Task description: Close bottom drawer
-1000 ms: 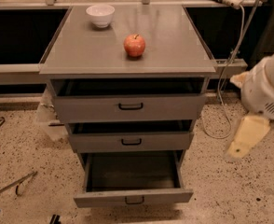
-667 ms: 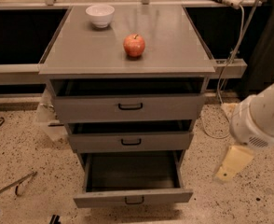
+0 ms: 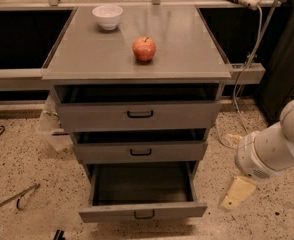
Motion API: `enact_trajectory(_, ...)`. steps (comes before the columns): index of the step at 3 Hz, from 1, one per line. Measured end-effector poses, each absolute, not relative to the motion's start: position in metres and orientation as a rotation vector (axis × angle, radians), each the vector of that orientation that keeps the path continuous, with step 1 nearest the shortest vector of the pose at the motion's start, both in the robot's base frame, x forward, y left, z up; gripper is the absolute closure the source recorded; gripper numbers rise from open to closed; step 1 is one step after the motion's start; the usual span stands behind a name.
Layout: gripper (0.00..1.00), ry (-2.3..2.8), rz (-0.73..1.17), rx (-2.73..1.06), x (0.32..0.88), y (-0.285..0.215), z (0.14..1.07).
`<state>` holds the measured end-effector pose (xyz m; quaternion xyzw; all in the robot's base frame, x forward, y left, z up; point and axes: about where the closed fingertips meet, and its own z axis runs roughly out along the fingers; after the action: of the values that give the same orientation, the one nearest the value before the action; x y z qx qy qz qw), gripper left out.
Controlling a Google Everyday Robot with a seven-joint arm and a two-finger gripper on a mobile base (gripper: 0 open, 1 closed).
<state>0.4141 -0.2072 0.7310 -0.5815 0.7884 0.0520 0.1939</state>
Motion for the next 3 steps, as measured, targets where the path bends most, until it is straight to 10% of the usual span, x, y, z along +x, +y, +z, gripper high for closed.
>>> enact_trajectory(3, 0.00, 2.193, 0.421, -1.567, 0.398, -0.150, 0.504)
